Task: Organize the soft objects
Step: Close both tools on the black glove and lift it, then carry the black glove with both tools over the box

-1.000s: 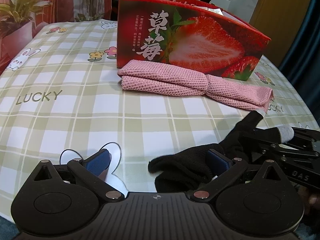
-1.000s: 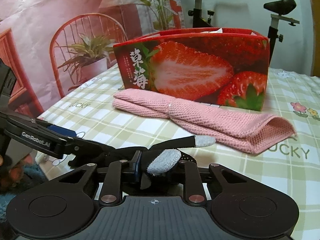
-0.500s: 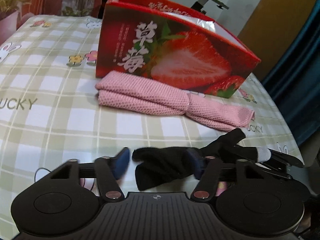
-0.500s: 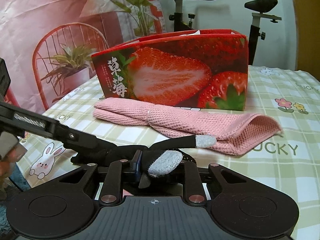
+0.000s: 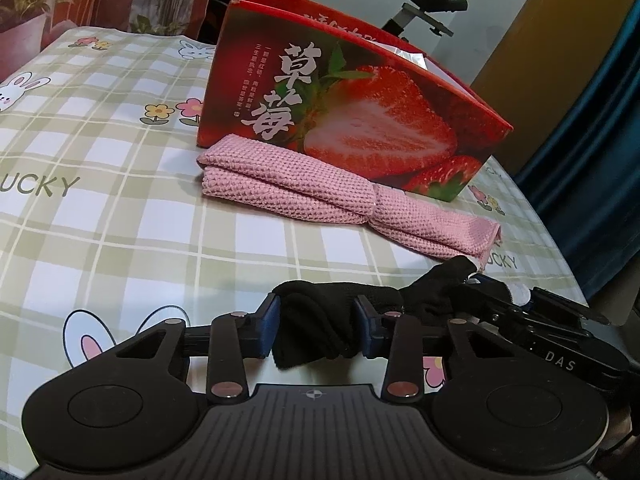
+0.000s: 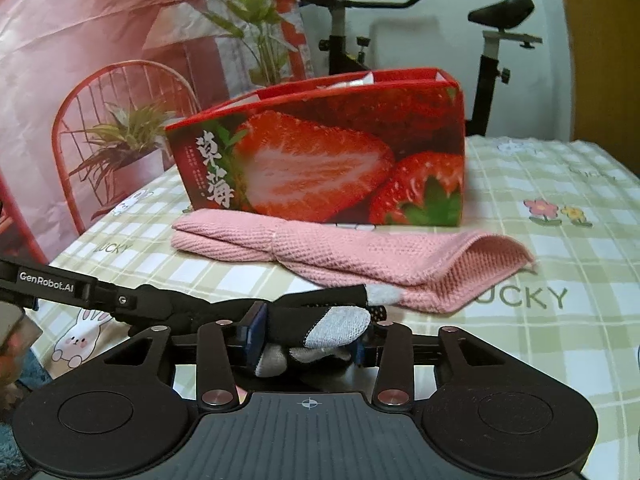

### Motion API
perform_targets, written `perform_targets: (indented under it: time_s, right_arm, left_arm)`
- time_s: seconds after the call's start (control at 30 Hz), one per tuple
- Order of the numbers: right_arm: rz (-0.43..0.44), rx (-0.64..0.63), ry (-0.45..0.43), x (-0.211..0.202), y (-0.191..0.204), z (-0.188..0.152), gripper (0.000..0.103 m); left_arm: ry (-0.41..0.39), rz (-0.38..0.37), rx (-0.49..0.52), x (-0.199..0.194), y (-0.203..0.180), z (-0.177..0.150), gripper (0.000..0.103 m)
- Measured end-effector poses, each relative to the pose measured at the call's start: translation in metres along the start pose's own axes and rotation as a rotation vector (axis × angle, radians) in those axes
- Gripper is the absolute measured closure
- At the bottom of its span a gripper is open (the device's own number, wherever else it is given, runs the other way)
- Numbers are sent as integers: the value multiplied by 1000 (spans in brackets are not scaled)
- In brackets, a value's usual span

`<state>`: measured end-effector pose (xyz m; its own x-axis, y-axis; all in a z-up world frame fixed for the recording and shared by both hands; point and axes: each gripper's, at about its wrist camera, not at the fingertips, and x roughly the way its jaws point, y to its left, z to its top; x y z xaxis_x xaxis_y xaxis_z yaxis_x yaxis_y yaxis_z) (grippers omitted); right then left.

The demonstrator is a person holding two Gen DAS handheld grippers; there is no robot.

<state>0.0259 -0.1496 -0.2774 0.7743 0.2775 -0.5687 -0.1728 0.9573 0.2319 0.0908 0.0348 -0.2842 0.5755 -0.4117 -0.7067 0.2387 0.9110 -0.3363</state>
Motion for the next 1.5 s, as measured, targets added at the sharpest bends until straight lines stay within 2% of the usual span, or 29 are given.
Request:
perform_targets:
  time_s: [0.23, 0.4, 0.5, 0.83, 0.93, 1.07, 1.5]
  right_arm:
    - [26, 23, 41, 7, -2, -3, 63]
    - [62, 23, 49, 8, 0, -4, 77]
    - [71, 19, 51, 8, 2, -3, 80]
    - [80, 20, 45, 6, 3, -3, 83]
    - [83, 15, 34, 4, 5, -2, 84]
    - [98, 1, -8, -3, 7, 2, 84]
    - [106, -33, -128, -22, 11, 35, 84]
  left_arm:
    - [-3, -4, 4, 1, 1, -2, 62]
    - [-4, 4, 17, 1, -1, -2, 62]
    - [-4, 7, 20, 1, -1, -2, 62]
    - [-2, 9, 21, 1, -1, -2, 62]
    - [-7, 15, 37, 0, -3, -2, 66]
    - [-53, 14, 73, -9, -8, 0, 76]
    - [-188, 20, 173, -38, -29, 28, 77]
